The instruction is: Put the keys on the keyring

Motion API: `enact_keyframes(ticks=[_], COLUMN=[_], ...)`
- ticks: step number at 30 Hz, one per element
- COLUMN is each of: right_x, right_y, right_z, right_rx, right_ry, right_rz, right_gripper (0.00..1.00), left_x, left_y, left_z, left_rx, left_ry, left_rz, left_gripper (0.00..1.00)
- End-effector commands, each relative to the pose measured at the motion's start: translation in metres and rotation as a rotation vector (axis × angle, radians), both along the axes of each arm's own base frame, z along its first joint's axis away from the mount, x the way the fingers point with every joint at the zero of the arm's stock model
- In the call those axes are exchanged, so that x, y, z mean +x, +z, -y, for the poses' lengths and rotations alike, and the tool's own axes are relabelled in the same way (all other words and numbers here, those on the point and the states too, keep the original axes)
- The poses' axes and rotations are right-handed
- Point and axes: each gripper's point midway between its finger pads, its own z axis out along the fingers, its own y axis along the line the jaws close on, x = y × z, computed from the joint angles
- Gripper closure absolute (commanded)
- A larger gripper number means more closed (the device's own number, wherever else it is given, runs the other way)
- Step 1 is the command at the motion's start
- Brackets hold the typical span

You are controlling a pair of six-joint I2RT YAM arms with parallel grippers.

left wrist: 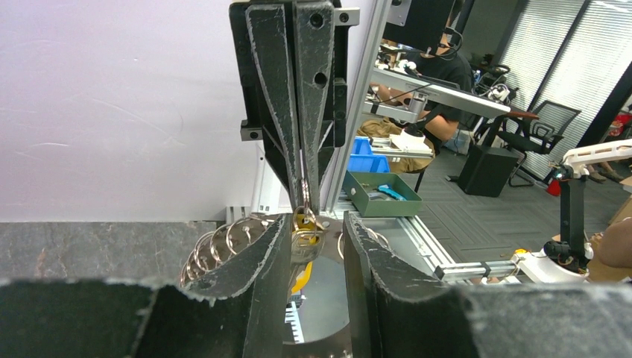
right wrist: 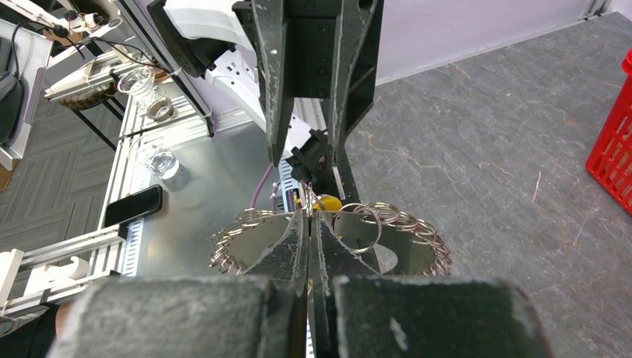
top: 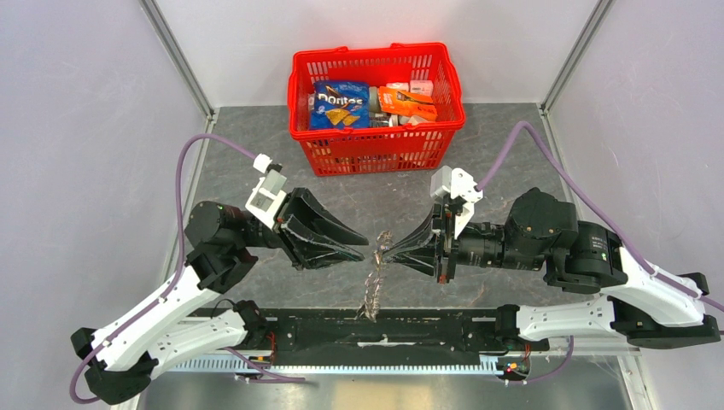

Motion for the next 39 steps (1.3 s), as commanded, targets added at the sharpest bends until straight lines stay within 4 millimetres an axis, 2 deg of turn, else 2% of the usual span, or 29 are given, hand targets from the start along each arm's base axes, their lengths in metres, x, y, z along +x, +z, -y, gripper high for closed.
enact_keyframes(ticks=[1, 39], right_x=[0.000, 0.009], right_y=[0.034, 0.030], right_z=[0.003, -0.014], right_rx=[0.124, 0.109], right_ry=[-0.004, -0.039], right_rz=[0.013, 0.002], right_gripper=[1.00, 1.00], left_x=[-0.002, 0.001], left_y=[0.003, 0.002], left_z=[-0.001, -0.004], left_rx=[-0.028, -0.045], left_ry=[-0.001, 0.034], left_rz=[0.030, 0.044], left_gripper=[0.62, 0.60])
